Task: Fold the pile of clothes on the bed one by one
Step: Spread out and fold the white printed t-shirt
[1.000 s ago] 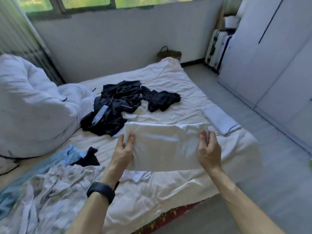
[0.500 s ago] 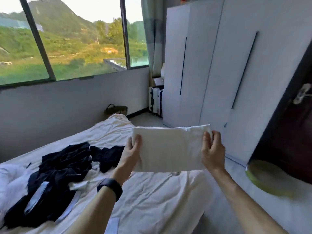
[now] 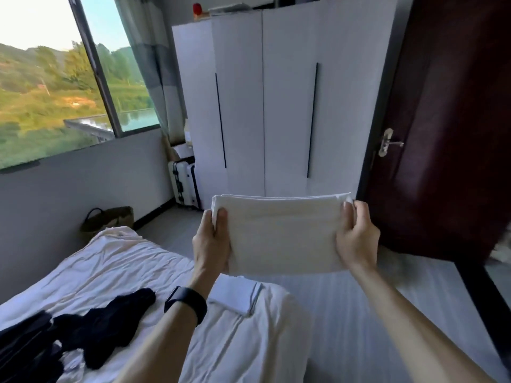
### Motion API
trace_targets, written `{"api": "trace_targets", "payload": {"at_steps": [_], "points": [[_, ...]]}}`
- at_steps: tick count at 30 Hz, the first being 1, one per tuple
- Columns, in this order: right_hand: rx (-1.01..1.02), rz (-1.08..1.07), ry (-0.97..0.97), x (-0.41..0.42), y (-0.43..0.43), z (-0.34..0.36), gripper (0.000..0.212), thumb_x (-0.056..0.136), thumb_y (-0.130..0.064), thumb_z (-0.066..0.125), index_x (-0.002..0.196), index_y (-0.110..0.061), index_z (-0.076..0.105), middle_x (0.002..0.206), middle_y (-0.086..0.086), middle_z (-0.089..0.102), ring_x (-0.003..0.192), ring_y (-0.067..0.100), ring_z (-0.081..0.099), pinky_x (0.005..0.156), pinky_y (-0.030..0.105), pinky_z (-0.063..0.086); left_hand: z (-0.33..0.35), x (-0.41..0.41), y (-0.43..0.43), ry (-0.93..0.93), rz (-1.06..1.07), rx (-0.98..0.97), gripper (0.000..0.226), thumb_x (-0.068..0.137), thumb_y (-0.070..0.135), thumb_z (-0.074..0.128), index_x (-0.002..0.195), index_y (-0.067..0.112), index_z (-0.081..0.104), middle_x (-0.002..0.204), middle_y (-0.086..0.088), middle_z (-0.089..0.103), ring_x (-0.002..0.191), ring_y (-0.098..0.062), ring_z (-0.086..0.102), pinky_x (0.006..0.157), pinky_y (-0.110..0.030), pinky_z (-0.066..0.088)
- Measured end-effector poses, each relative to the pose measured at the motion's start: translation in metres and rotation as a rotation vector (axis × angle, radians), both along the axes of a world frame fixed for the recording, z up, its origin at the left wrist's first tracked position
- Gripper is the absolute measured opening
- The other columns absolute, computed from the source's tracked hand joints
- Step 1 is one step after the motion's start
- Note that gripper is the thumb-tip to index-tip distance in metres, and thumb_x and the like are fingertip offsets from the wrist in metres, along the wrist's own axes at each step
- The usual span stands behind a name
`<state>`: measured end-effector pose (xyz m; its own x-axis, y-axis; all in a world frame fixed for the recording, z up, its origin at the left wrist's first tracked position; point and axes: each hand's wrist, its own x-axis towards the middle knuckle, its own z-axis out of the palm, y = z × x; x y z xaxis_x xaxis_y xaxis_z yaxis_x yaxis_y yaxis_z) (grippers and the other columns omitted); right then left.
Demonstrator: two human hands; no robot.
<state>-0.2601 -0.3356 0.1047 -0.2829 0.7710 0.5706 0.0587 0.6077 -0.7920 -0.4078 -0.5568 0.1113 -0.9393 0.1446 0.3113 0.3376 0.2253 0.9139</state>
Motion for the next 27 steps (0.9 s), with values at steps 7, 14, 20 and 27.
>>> {"api": "trace_targets", "payload": {"at_steps": [7,14,20,27], "points": [[-0.085,-0.072,-0.108,0.004,0.109,-0.047,0.026,0.107,-0.032,0.046,0.11,-0.01,0.059,0.085,-0.003,0.063,0.089,0.036,0.064,0.069,0.032,0.034,-0.05,-0.029,0.106,-0.197,-0.349,-0.021,0.03,0.102,0.045,0.049,0.1,0.017,0.059,0.09,-0.001,0.065,0.081,-0.017,0.06,0.071,-0.034,0.048],[-0.464,0.149,-0.093,-0.013,0.23,-0.096,0.033,0.092,-0.042,0.072,0.111,-0.017,0.061,0.095,-0.011,0.066,0.084,0.0,0.061,0.065,0.013,0.042,-0.099,-0.039,0.227,-0.349,-0.244,0.017,0.023,0.103,0.037,0.05,0.106,0.015,0.056,0.088,0.001,0.06,0.077,-0.013,0.057,0.061,-0.022,0.046],[-0.76,0.411,-0.222,-0.03,0.306,-0.167,0.026,0.091,-0.007,0.072,0.115,-0.014,0.068,0.1,0.005,0.078,0.091,0.026,0.075,0.075,0.037,0.058,-0.146,-0.068,0.273,-0.704,-0.285,-0.002,0.017,0.097,0.029,0.063,0.114,0.028,0.061,0.103,-0.014,0.069,0.089,-0.034,0.069,0.069,-0.043,0.058],[-0.806,0.476,-0.331,-0.097,0.4,-0.207,0.03,0.09,-0.008,0.074,0.116,-0.021,0.068,0.104,0.004,0.077,0.097,0.025,0.074,0.087,0.046,0.059,-0.2,-0.115,0.332,-0.853,-0.301,0.056,0.031,0.098,0.024,0.064,0.125,0.038,0.057,0.108,-0.013,0.069,0.094,-0.034,0.071,0.066,-0.045,0.059]]}}
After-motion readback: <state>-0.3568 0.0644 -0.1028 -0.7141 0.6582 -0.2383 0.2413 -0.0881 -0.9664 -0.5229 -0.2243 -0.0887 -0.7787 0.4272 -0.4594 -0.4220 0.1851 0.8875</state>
